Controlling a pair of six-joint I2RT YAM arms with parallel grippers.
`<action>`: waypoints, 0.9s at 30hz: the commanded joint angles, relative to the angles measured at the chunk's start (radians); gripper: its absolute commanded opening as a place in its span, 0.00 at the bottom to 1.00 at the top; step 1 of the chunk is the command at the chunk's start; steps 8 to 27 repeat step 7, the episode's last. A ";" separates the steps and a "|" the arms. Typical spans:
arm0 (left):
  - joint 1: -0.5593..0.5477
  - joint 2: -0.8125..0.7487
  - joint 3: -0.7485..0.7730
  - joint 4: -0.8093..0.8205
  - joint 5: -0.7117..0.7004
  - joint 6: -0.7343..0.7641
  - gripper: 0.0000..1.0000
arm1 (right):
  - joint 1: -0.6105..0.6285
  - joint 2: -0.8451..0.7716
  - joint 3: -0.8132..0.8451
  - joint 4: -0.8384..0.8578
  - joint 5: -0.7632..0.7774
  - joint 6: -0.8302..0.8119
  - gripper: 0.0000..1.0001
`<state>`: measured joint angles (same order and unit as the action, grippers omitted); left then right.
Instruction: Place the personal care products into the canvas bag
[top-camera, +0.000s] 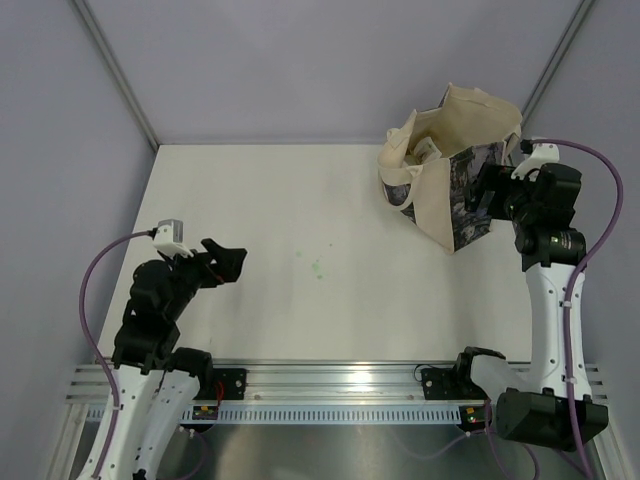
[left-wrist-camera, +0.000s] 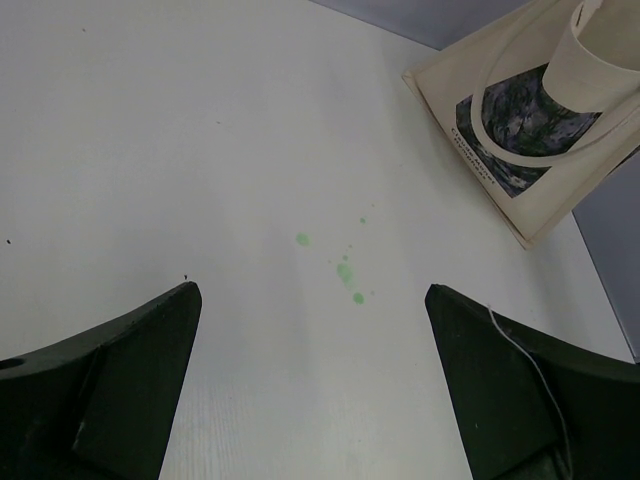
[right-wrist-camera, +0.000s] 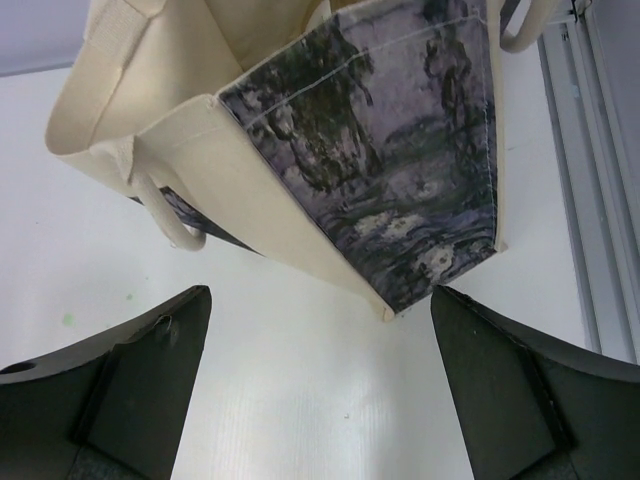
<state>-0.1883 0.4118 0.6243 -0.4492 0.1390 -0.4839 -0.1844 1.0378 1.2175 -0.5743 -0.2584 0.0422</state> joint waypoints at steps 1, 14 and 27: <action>0.003 -0.042 0.023 -0.025 0.027 -0.012 0.99 | -0.004 -0.051 -0.018 -0.006 0.048 -0.036 1.00; 0.003 -0.068 0.014 -0.032 0.033 -0.018 0.99 | -0.004 -0.119 -0.075 0.011 0.064 -0.106 0.99; 0.003 -0.068 0.014 -0.032 0.033 -0.018 0.99 | -0.004 -0.119 -0.075 0.011 0.064 -0.106 0.99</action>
